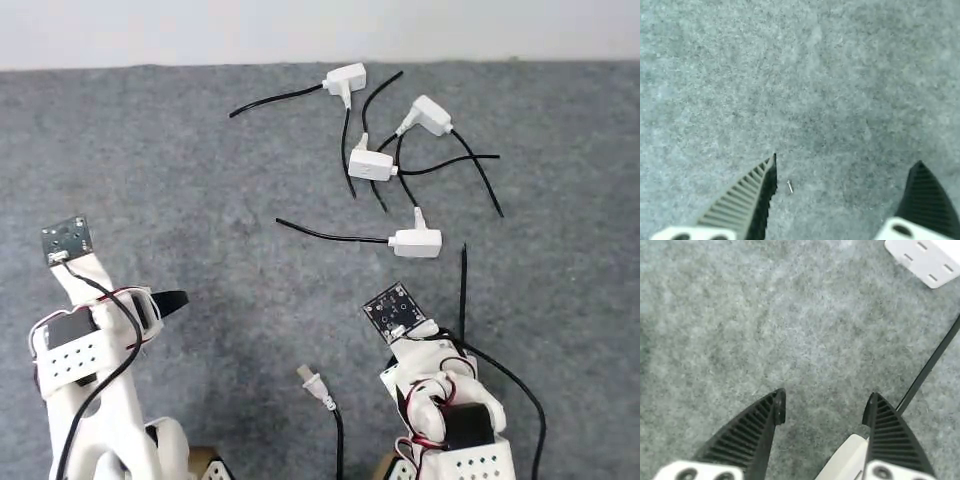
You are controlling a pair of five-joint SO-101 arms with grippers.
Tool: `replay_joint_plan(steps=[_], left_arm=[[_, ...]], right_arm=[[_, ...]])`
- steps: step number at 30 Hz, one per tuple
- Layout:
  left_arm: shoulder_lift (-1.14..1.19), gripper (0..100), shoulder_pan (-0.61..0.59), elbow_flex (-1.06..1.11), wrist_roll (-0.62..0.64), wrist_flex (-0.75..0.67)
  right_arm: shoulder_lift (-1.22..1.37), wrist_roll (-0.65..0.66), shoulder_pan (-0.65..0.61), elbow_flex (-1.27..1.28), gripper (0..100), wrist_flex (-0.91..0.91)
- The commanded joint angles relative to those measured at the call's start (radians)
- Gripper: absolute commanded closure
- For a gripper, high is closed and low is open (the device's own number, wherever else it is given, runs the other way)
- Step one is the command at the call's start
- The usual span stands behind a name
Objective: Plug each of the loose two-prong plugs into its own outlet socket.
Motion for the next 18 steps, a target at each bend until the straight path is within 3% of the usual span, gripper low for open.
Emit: replay_joint_plan(steps=[1,18], left_arm=[[-0.023,61,-0.006,-0.005,-0.011,0.006],[-0.026,61,-0.008,-0.005,-0.017,0.005]], right_arm=[[-0.010,0.018,0.004,0.015,74.9,0.008],[-0.010,0.018,0.007,0.015,74.9,0.008]])
